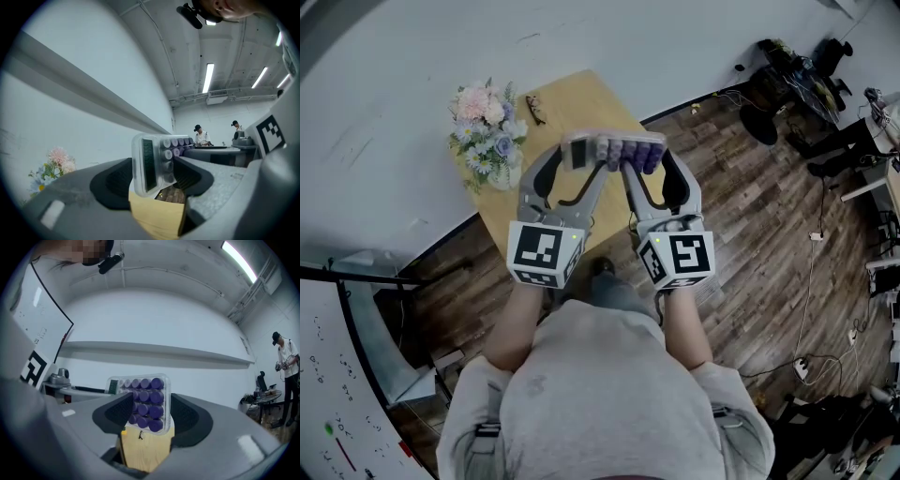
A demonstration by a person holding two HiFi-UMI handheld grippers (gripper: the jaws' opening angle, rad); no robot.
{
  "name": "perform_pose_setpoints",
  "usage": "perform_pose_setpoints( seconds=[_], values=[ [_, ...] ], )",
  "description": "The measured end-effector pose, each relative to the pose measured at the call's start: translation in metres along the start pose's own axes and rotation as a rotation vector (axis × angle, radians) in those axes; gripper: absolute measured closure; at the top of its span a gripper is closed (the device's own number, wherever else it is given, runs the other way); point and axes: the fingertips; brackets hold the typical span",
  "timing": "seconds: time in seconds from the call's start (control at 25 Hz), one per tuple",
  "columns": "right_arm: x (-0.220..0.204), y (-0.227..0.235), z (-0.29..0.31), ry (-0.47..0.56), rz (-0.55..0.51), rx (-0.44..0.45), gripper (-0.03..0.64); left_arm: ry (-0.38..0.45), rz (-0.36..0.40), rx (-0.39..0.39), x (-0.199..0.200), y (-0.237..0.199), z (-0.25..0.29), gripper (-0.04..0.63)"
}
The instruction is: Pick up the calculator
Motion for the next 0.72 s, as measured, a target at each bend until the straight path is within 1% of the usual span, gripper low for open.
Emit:
perform_pose_setpoints(
  seconds=[0.28,0.72],
  values=[
    [0.007,-0.005,-0.006,0.026,-0.003,-0.002,0.374,0.017,0.009,-0.004,0.007,0.003,-0.007,0.319],
    [0.011,-0.01,-0.008,0.037,-0.01,0.0,0.374,0.025,0.006,0.006,0.011,0.002,-0.013,0.319]
  ],
)
Point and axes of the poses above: the fingertips, and each gripper's own axes: z forward along the fingers, y to its right, x out of its top, and after that the axes turned 8 degrees about x, right-handed
